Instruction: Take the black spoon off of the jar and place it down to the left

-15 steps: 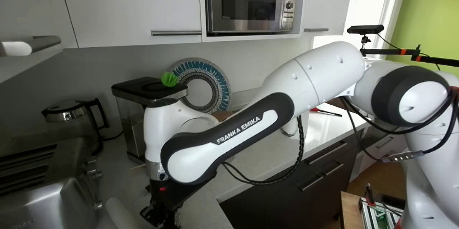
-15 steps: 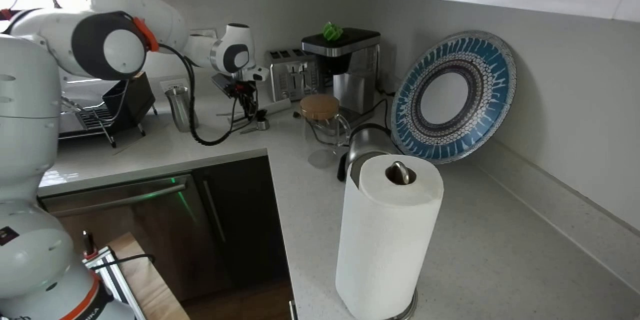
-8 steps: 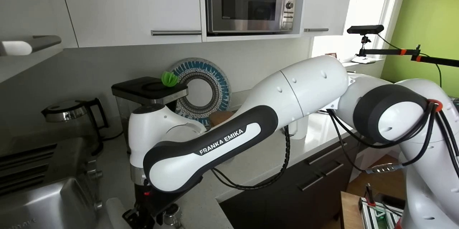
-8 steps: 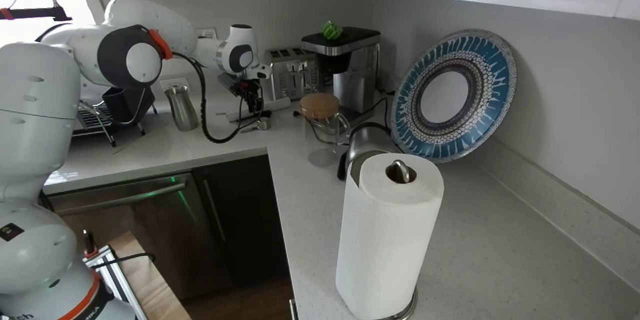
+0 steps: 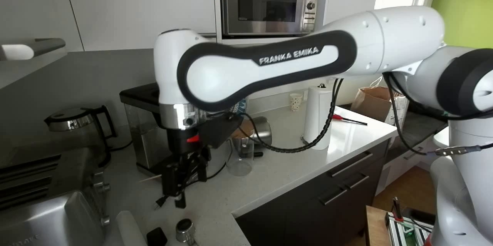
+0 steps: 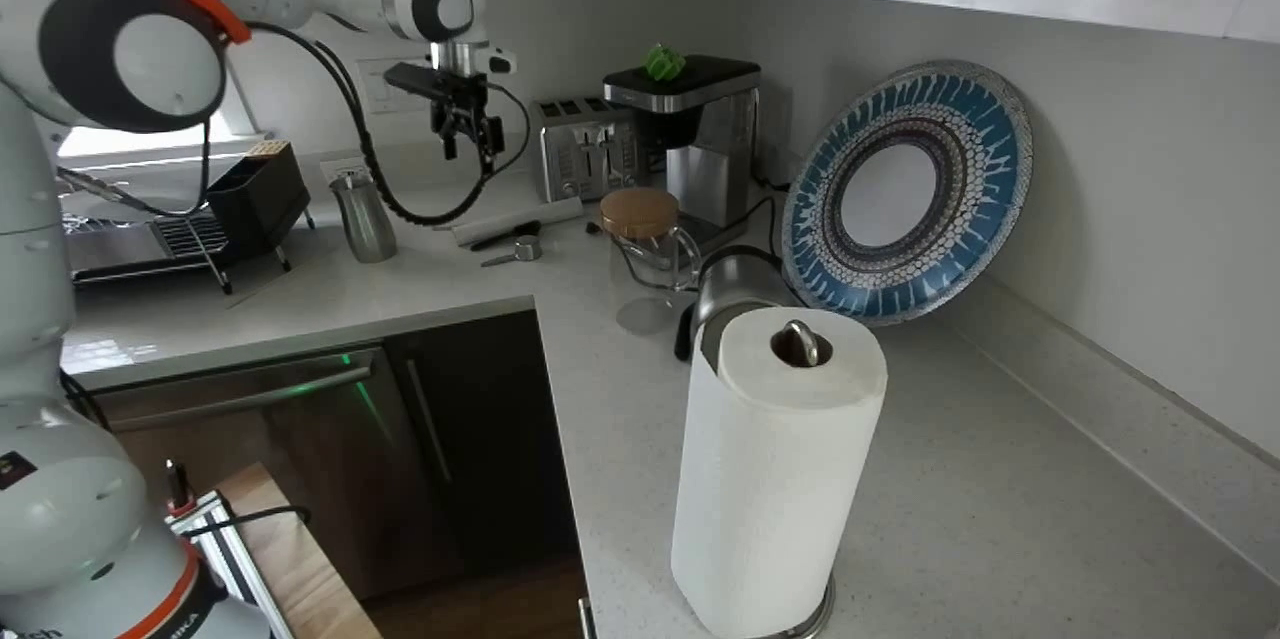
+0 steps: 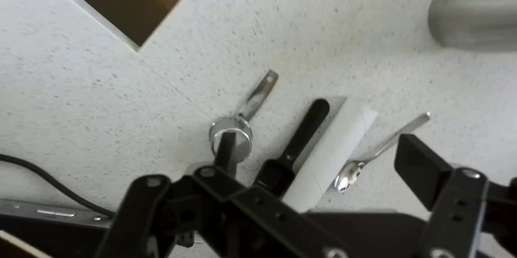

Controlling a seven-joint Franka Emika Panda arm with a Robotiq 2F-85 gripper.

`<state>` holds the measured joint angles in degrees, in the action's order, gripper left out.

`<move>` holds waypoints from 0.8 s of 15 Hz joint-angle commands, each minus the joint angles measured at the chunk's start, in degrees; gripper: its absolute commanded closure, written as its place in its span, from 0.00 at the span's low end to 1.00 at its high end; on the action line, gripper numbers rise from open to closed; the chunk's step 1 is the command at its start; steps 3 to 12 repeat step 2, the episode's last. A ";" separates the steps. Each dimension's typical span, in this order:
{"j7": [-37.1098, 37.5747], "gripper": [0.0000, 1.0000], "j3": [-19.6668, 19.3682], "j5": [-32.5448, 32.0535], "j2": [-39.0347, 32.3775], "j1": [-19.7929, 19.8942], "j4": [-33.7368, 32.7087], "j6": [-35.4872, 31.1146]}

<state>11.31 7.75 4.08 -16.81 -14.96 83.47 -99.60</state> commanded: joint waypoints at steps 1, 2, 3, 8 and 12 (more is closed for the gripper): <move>-12.94 0.00 0.94 0.09 11.56 3.05 9.30 2.36; -6.93 0.00 0.81 -0.45 5.41 1.95 2.58 3.30; -6.93 0.00 0.81 -0.45 5.41 1.95 2.58 3.30; -6.93 0.00 0.81 -0.45 5.41 1.95 2.58 3.30; -6.93 0.00 0.81 -0.45 5.41 1.95 2.58 3.30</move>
